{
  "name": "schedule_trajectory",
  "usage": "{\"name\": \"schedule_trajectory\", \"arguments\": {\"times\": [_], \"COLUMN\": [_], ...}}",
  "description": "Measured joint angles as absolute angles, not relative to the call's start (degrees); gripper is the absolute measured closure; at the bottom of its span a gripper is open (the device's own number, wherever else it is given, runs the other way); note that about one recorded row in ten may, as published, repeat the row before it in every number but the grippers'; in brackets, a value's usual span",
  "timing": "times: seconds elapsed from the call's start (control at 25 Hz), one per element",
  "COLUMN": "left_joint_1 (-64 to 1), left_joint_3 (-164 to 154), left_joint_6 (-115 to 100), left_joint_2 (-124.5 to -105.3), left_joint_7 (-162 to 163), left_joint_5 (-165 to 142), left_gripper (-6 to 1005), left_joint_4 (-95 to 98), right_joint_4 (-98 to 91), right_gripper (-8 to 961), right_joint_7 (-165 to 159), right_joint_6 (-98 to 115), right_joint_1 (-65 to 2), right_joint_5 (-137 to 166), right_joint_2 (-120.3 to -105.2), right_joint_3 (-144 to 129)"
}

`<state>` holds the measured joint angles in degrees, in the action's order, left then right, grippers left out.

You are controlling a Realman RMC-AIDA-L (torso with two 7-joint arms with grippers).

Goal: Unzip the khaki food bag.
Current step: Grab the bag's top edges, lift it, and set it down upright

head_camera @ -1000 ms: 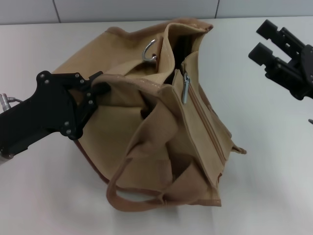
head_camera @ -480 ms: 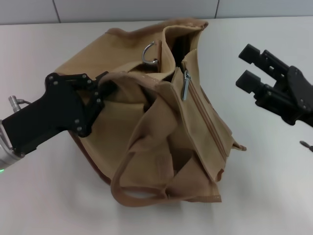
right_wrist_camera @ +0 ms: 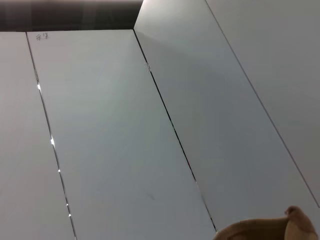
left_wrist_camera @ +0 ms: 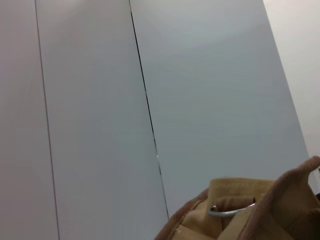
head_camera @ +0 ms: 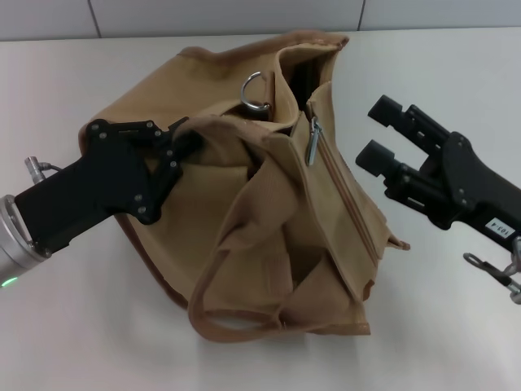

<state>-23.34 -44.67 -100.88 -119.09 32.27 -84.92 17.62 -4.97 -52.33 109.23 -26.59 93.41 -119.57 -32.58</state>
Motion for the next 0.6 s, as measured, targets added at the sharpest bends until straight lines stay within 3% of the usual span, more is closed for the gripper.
{"name": "schedule_trajectory", "arguments": {"times": [0.24,0.44,0.6], "left_joint_1": [-24.10,-24.62,-24.85], "left_joint_3": [-44.72,-44.82,-44.95], "left_joint_6": [-100.46,-100.26,-100.13], "left_joint_2": [-119.09,-119.15,-119.18], "left_joint_7": [30.73,30.30,29.48], "left_joint_5": [-84.99,-85.26,-85.27], "left_gripper": [952,952,952], "left_joint_4": [15.85,14.87,14.20], "right_joint_4": [-2.77,-0.02,1.94], "right_gripper": [114,180,324], "right_joint_7": [-50.12,-48.49,-47.20], "right_joint_6": [108.83,106.53,105.23], "right_joint_1": [-26.63,-27.52,-28.39], "right_joint_5": [93.43,93.43,93.43], "right_joint_2": [-119.65,-119.81,-119.85], "right_joint_3": [-32.88,-33.22,-33.76]}}
